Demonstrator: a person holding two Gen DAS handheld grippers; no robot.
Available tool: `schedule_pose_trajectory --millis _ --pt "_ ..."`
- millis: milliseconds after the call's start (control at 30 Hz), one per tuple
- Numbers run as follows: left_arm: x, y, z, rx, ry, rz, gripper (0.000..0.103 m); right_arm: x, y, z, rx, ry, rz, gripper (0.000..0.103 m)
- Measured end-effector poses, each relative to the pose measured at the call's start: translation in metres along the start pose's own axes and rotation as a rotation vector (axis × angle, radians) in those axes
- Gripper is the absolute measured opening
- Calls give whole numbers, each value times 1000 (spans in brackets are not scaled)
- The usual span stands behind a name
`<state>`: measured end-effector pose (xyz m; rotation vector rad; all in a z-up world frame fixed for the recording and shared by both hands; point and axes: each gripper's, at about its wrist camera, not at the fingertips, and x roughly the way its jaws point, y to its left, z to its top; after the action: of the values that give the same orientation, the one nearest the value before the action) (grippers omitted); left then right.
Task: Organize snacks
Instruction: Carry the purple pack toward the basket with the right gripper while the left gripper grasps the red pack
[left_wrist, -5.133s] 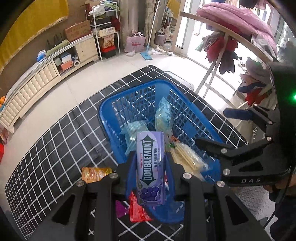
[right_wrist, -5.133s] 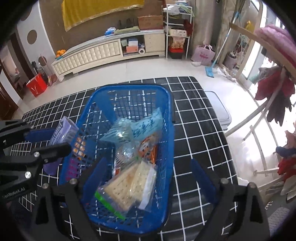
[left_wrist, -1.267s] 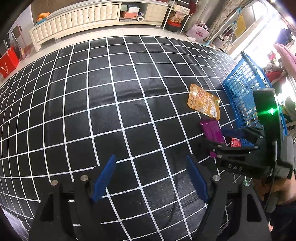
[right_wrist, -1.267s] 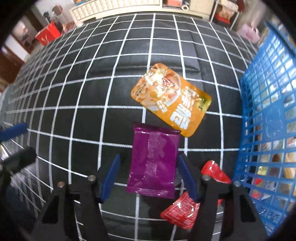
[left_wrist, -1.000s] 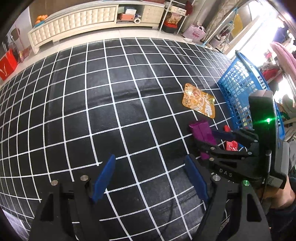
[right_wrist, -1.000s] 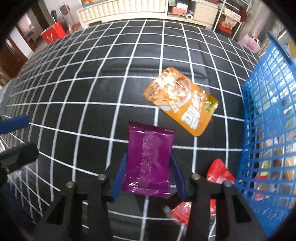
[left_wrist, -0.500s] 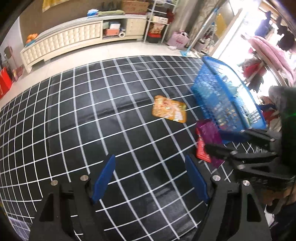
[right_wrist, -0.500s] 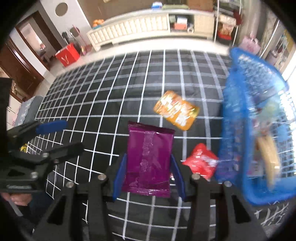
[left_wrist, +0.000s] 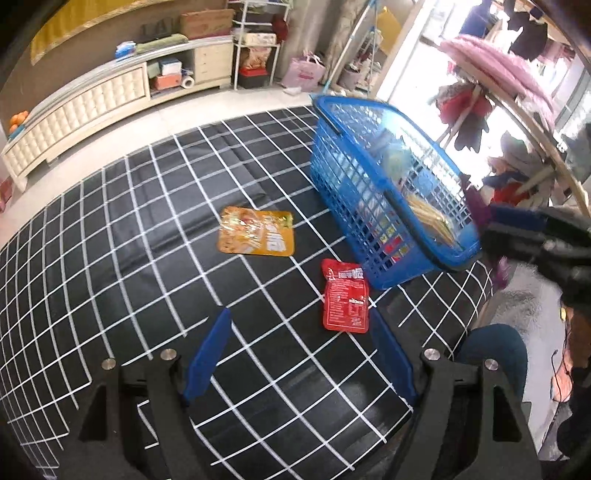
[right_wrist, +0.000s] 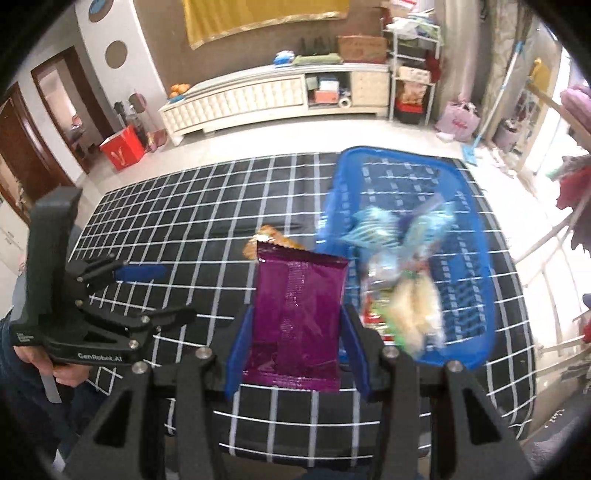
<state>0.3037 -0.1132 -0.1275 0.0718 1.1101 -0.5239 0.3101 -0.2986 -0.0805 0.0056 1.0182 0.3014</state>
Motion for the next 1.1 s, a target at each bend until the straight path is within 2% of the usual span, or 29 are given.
schedule_pose_trajectory --millis 267,533,667,700,733,933,1100 --pt "62 -8 3 15 99 -7 74 -1 -40 -1 74 -19 -29 52" --pt "129 -6 1 -8 223 -29 56 1 -64 -10 83 -14 -21 52" --pt "136 -20 3 47 215 -61 49 4 -72 -12 97 -5 -9 52" --pt "136 -24 3 58 215 -68 45 4 -74 -12 101 -2 -5 52" --pt "137 -28 2 68 218 -79 36 5 -75 -13 108 0 -2 52" --pt "141 -42 -1 62 221 -111 15 2 -81 -17 128 -2 10 52" --pt "126 -51 -6 59 171 -102 6 -6 -82 -18 128 -9 4 52"
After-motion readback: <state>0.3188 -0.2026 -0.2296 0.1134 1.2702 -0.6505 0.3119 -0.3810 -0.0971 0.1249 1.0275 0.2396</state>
